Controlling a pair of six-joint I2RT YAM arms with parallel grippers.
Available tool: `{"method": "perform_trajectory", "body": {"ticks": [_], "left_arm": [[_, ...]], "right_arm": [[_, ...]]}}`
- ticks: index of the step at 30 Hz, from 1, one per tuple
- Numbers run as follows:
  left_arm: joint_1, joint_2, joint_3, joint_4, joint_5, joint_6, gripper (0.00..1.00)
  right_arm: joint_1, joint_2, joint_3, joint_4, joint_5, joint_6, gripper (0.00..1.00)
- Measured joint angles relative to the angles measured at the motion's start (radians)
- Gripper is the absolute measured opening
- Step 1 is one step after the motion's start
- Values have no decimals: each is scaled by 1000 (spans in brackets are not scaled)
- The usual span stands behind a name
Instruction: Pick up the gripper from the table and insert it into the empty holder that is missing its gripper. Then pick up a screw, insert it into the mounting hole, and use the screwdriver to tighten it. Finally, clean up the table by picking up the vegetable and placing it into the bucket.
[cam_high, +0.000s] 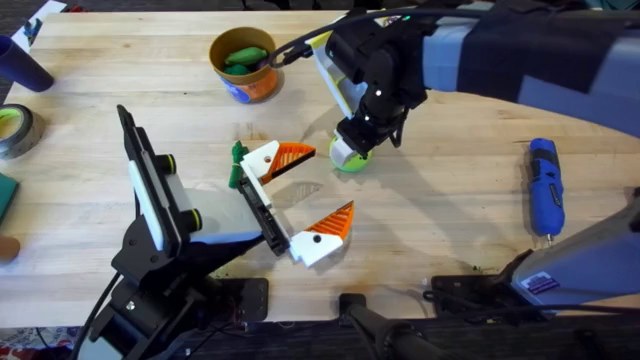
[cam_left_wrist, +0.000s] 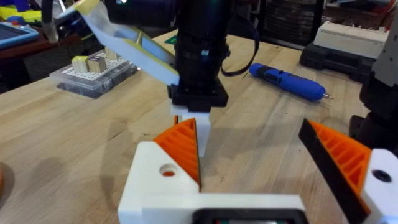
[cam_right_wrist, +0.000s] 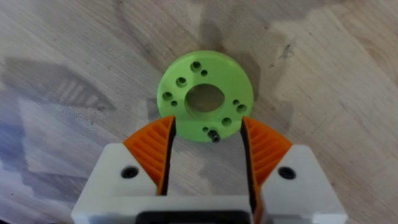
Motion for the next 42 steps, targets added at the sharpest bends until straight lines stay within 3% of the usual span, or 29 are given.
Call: {"method": "perform_trajectory", "body": {"ticks": [11,20,25,29,36,42], "left_arm": [[0,0,0,-1,-1,-1,984],[0,0,0,-1,-3,-1,984],[0,0,0,-1,-3,-1,984],[0,0,0,-1,-3,-1,984],[0,0,0,-1,-3,-1,984],[0,0,0,-1,-3,-1,984]], "right_arm": [[-1,-48,54,-151,-33,0,625],[-6,-449,49,-227,37,31,625],[-6,-661,-51,-194,62,80,625],[-6,-752,-143,-138,67,109,625],[-6,-728,-294,30,67,148,626],[-6,-572,-360,203,58,162,626]]}}
